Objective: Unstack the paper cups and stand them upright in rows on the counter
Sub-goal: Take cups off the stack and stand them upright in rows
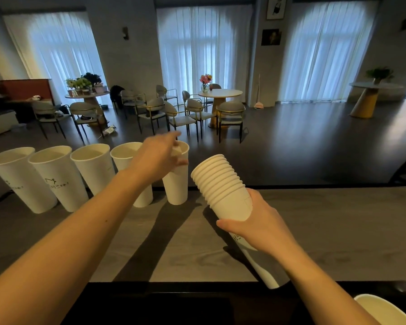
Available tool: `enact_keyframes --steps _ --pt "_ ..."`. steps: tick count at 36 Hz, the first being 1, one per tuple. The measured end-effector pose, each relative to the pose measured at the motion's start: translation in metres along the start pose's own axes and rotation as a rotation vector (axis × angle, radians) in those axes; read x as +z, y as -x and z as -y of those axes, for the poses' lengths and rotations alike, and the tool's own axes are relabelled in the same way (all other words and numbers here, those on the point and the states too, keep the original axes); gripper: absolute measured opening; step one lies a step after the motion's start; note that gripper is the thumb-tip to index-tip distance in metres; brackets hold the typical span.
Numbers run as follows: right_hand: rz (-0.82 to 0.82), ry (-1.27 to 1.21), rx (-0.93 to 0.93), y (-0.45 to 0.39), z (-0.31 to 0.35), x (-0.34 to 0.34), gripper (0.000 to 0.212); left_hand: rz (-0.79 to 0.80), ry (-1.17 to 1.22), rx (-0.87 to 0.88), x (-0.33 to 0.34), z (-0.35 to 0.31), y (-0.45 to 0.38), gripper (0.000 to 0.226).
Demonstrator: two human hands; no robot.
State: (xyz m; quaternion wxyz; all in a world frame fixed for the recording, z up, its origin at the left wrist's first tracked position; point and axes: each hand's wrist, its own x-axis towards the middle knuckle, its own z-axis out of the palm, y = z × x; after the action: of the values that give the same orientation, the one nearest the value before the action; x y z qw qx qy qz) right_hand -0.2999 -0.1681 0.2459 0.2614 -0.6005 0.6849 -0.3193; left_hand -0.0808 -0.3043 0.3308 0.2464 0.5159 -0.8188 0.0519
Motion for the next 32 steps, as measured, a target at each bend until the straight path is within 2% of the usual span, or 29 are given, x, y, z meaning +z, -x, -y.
enact_keyframes --steps 2,3,4,6,7,9,14,20,23,27,29,32 --pt "-0.003 -0.005 -0.013 0.001 0.002 0.0 0.095 -0.154 0.144 0.03 -0.01 -0.012 0.004 0.054" --pt "-0.005 -0.007 -0.02 0.001 0.004 0.0 0.096 -0.147 0.254 0.026 -0.014 -0.018 0.007 0.043" --pt "-0.005 -0.008 -0.028 0.001 0.005 0.0 0.097 -0.06 0.389 0.013 -0.02 -0.026 0.011 0.036" --pt "0.0 -0.005 -0.051 0.002 0.008 0.001 0.096 0.247 0.617 -0.028 -0.028 -0.038 0.02 0.033" --pt "-0.001 0.002 -0.061 0.003 0.01 0.001 0.096 0.37 0.638 -0.029 -0.032 -0.041 0.023 0.031" --pt "-0.008 0.019 -0.079 0.005 0.013 -0.001 0.096 0.451 0.613 0.001 -0.036 -0.041 0.026 0.026" --pt "-0.027 0.05 -0.107 0.016 0.02 -0.007 0.097 0.414 0.67 -0.042 -0.049 -0.041 0.026 0.017" --pt "-0.056 0.094 -0.119 0.029 0.016 -0.025 0.099 0.251 0.634 -0.102 -0.066 -0.058 0.021 0.021" --pt "-0.078 0.116 -0.092 0.033 0.009 -0.041 0.099 0.046 0.61 -0.13 -0.08 -0.066 0.01 0.021" --pt "-0.107 0.211 -0.02 0.033 -0.005 -0.073 0.101 -0.283 0.439 -0.12 -0.085 -0.077 -0.006 0.029" --pt "-0.113 0.238 0.0 0.031 -0.014 -0.085 0.101 -0.285 0.329 -0.087 -0.069 -0.088 -0.008 0.026" --pt "-0.099 0.242 0.004 0.03 -0.023 -0.095 0.102 -0.096 0.116 -0.033 -0.032 -0.104 -0.004 0.021"
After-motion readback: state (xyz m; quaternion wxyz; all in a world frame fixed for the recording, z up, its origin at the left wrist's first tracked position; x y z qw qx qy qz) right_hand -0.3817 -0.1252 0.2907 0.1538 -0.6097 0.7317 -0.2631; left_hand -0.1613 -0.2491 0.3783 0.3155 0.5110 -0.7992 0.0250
